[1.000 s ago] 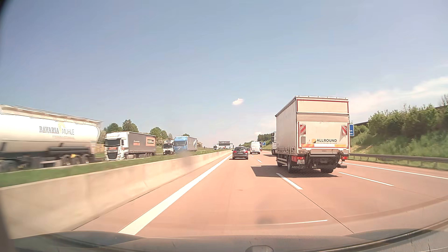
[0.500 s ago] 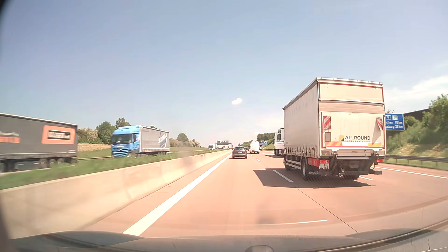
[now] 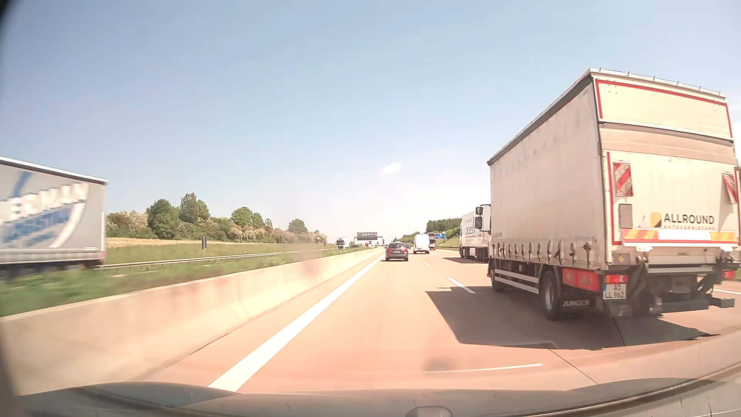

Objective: Follow the waypoints while adhering to traffic rules and regulations

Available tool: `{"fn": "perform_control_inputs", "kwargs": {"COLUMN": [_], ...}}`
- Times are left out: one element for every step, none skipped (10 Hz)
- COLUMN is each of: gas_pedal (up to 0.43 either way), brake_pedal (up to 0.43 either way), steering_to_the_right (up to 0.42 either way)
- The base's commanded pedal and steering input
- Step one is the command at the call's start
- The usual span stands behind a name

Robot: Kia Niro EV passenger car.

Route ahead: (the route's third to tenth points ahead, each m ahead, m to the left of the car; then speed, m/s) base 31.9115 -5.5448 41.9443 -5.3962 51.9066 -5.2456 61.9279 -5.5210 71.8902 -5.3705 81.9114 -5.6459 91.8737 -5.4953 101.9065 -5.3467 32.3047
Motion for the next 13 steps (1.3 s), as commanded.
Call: {"fn": "perform_control_inputs", "kwargs": {"gas_pedal": [0.469,0.469,0.469,0.461,0.461,0.461,0.461,0.461,0.461,0.461,0.461,0.461,0.461], "brake_pedal": [0.000,0.000,0.000,0.000,0.000,0.000,0.000,0.000,0.000,0.000,0.000,0.000,0.000], "steering_to_the_right": [-0.003,-0.002,0.000,0.000,0.000,0.000,-0.001,-0.001,-0.001,0.000,0.000,0.001,0.001]}}
